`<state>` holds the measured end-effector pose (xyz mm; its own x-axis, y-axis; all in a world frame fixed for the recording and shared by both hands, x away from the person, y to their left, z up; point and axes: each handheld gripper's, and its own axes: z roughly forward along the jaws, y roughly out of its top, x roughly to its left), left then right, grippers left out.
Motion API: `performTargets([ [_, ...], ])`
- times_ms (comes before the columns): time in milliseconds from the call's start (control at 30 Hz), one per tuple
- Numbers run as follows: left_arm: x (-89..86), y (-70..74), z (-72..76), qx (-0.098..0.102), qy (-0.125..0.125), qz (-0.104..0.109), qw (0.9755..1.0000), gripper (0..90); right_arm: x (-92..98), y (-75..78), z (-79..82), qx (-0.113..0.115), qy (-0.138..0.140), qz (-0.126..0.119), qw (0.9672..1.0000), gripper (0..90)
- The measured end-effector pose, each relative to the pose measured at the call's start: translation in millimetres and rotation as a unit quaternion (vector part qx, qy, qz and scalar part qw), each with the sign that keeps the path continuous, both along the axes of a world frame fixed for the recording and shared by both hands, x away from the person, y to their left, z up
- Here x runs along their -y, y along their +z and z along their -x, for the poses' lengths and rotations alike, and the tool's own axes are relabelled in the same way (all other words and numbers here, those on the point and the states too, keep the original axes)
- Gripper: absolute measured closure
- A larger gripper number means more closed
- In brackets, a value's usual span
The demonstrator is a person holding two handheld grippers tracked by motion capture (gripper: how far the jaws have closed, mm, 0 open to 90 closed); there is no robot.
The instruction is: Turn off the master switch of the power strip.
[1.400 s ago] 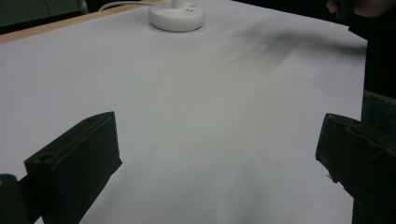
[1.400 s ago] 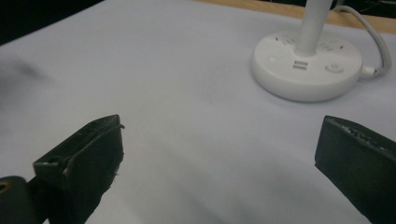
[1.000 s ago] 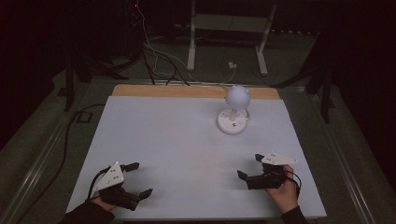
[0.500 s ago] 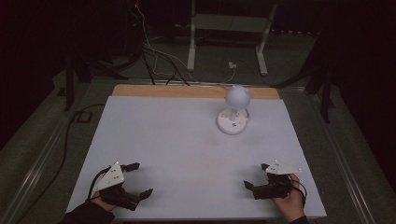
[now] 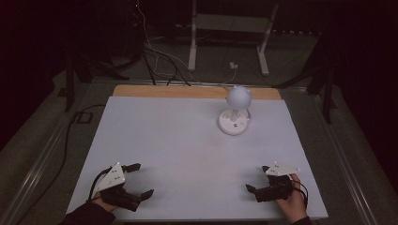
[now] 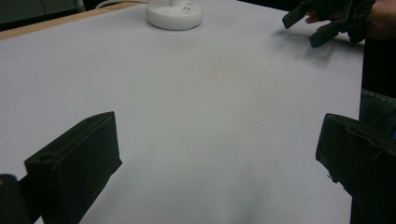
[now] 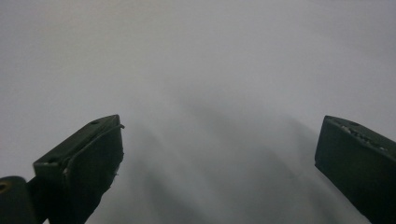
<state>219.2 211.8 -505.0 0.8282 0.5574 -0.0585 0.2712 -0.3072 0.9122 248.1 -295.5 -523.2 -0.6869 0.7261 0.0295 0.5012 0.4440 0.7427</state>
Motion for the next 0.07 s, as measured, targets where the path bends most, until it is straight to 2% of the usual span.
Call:
performTargets([
  [67,0.0,0.0,0.1,0.000,0.000,-0.001,1.0000,0.3,-0.6,0.3,0.1,0.000,0.001,0.002,1.0000,0.8],
])
